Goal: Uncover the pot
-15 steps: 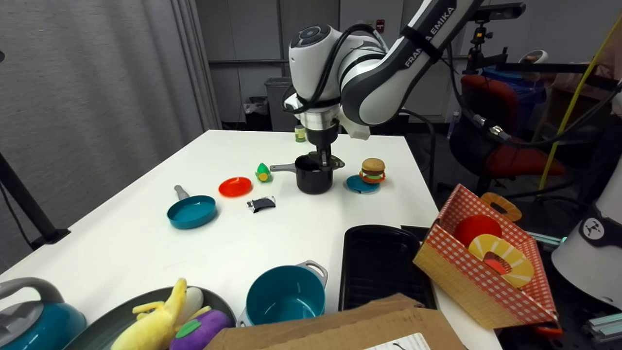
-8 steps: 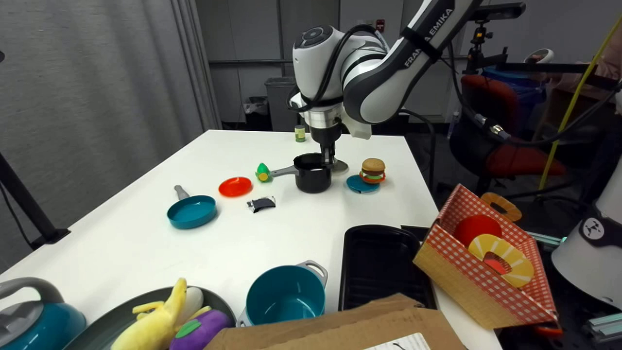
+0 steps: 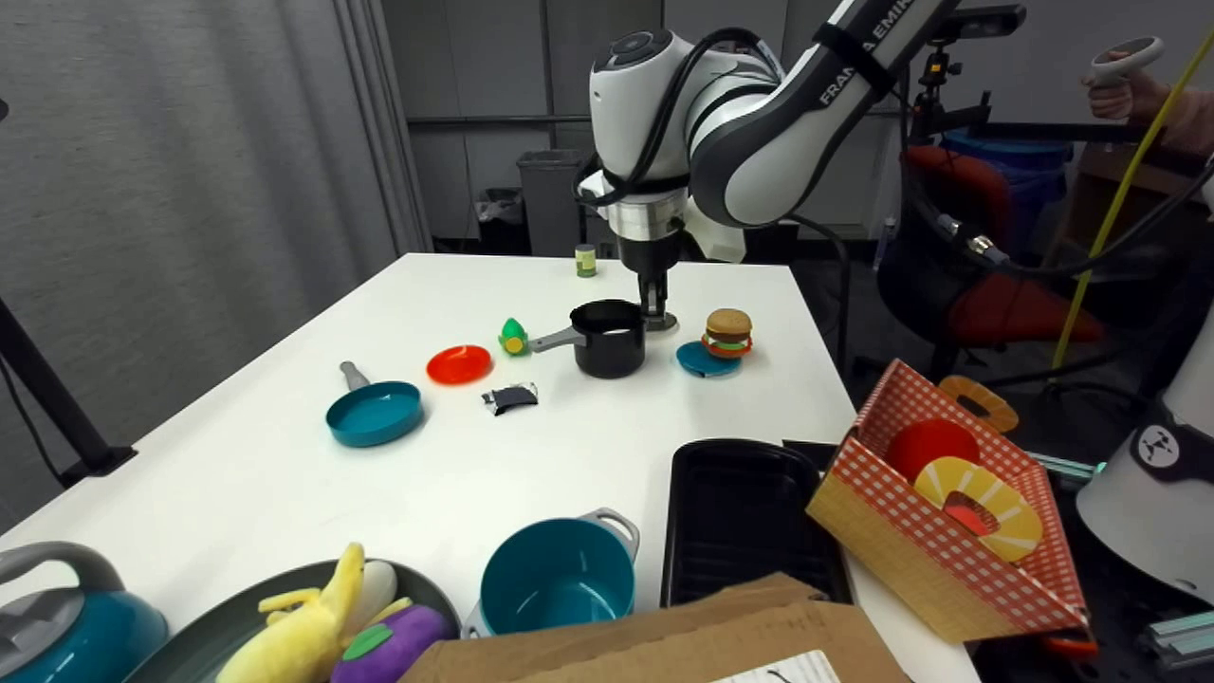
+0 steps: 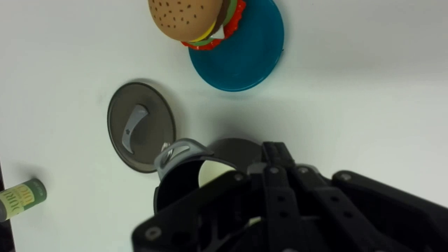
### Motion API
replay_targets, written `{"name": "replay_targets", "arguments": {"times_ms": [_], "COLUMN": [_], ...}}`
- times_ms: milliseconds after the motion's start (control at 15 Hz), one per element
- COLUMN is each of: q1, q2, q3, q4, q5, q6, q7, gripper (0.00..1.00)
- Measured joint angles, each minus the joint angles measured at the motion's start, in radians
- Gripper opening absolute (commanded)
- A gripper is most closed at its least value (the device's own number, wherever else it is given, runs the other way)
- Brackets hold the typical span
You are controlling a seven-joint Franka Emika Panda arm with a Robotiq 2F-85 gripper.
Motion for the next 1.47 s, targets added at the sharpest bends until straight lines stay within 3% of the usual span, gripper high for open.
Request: {"name": "replay_targets", "arguments": {"times_ms": [600,1000,1067,1200,1467], "q1": [0.010,0.112,0.126,0.148,0.180], "q2": [-0.431,-0.718,-0.752,-0.803,-0.861], "q3": [0.110,0.115,0.115,0.117,0.125], "q4": [-0.329,-0.497,-0.512,-0.522,-0.512], "q5": [0.302,0.494,0.497,0.497,0.497], "q6": [-0.028,-0.318,-0.362,-0.429,-0.489], "q7": [-0.389,-0.630,-0.640,-0.644,-0.655], "gripper": [0.00,0.00,0.26,0.32,0.64]}}
